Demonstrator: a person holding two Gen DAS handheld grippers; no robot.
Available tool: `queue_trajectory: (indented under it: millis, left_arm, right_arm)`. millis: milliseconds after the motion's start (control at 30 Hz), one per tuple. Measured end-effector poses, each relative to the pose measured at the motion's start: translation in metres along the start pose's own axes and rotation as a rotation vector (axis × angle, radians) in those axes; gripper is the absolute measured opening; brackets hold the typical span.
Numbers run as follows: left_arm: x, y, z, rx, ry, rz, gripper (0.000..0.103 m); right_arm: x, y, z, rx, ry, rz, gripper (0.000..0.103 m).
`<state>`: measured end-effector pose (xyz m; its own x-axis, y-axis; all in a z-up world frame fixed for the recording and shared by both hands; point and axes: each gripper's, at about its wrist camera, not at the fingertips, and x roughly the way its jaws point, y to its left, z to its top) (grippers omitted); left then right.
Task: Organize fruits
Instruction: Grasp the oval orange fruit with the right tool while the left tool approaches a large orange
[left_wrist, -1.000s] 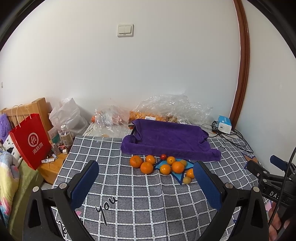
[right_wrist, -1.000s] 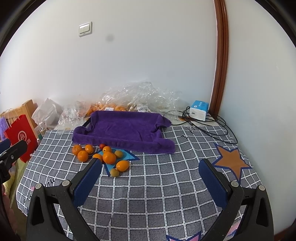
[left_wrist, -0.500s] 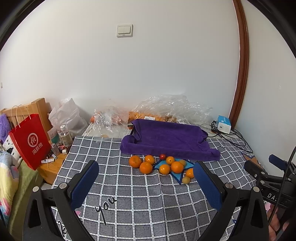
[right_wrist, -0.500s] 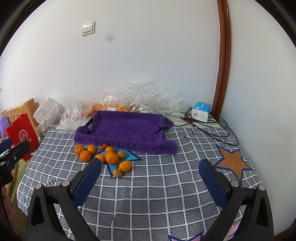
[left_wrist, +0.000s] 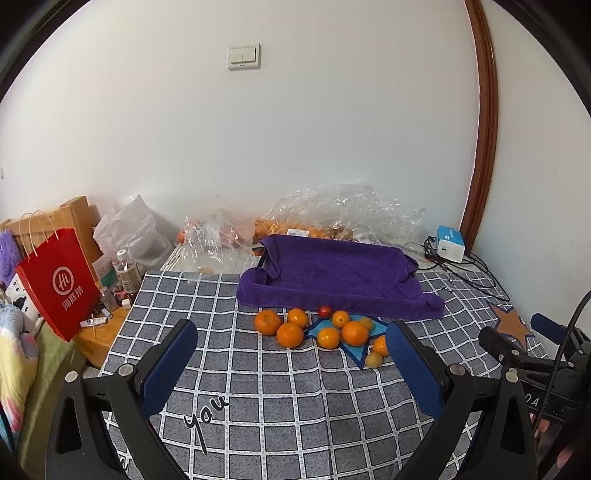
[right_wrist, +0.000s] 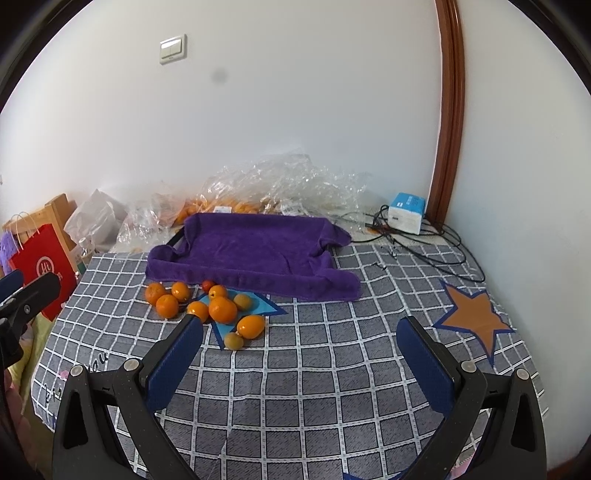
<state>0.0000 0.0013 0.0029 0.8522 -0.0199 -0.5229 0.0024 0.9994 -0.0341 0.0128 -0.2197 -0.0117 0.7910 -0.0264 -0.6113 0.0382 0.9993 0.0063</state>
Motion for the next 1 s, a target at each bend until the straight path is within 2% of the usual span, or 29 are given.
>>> queue_trajectory:
  millis: [167,500,667,700,767,933,1000]
  left_arm:
    - [0.023,-0.004,-0.005,0.01,0.041,0.002,0.103]
    - [0.08,0.004,-0.02,0.001,0.145,0.022,0.103]
    - [0.11,0.02,-0.03,-0.009,0.192,0.053,0.103]
    - [0.118,0.026,-0.032,-0.023,0.203,0.062,0.103]
    - [0.127,0.036,-0.037,-0.043,0.222,0.071,0.099]
    - [0.146,0.061,-0.053,-0.096,0.274,0.077,0.088]
    - [0.153,0.068,-0.059,-0.104,0.298,0.084,0.083]
  right_arm:
    - [0.022,-0.005,-0.004,0.0,0.035,-0.018,0.103]
    - [0.085,-0.009,-0.016,0.018,0.159,0.019,0.101]
    - [0.119,-0.007,-0.027,0.024,0.229,0.052,0.09]
    - [0.125,-0.005,-0.029,0.018,0.229,0.055,0.085]
    - [0.133,-0.001,-0.032,0.011,0.233,0.072,0.08]
    - [0.151,0.019,-0.037,-0.012,0.262,0.176,0.069]
    - [0.156,0.028,-0.038,-0.023,0.26,0.2,0.069]
